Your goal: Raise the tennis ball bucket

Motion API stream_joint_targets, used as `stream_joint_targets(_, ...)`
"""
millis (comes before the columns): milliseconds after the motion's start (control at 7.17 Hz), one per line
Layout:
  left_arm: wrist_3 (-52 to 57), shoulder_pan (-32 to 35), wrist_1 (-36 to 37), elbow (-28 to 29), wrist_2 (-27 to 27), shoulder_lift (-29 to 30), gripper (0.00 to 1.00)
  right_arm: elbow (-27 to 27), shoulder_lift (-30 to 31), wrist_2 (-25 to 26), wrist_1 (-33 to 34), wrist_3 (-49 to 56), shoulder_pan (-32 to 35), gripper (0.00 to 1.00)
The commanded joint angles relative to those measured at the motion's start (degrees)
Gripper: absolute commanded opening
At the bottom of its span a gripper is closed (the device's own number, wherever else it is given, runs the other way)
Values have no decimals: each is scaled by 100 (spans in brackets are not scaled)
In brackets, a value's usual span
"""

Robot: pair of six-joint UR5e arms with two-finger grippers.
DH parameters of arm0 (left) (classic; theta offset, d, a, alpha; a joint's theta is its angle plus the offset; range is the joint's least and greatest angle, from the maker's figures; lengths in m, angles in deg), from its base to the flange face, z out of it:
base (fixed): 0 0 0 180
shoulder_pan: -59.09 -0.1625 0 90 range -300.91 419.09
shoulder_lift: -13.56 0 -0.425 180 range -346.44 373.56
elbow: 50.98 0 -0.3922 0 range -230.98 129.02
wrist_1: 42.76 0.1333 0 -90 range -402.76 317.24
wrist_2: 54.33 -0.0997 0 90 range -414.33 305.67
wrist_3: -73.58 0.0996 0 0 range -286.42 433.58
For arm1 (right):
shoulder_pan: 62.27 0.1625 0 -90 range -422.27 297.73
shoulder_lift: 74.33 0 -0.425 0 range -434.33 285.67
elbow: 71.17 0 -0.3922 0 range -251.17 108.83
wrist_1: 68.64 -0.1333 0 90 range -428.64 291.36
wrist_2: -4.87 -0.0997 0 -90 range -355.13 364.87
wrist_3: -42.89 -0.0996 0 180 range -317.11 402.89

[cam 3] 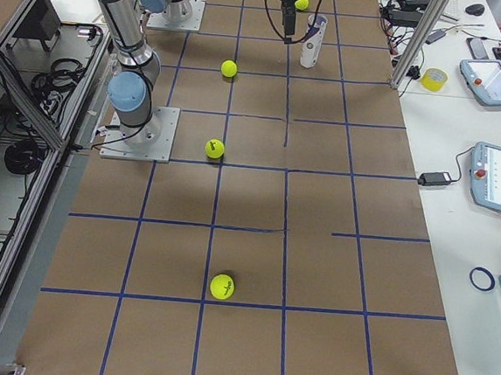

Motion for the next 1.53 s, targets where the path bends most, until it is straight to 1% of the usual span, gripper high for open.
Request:
stream_joint_targets(0, 68, -779, -516, -197, 10, -582, 100, 270, -245, -104, 36, -99, 12, 100)
stream_joint_targets(139, 164, -1157, -387, -207, 19, -627, 100, 541, -378, -105, -103, -99, 12, 100)
stream_joint_targets(279, 461, -1396, 102, -215, 19, -549, 100, 814, -544, -131, -148, -99, 30, 100)
stream_joint_targets(418, 464, -1355, 263, -233, 45, -462, 100, 1008, -685, -105, -279, -99, 30, 100)
stream_joint_targets(697, 464, -1355, 282, -268, 81, -461, 100, 958, -669, -140, -438, -99, 30, 100)
stream_joint_targets(1394, 481, -1355, 274, -338, 90, -531, 100, 940, -678, -105, -438, -90, 30, 100)
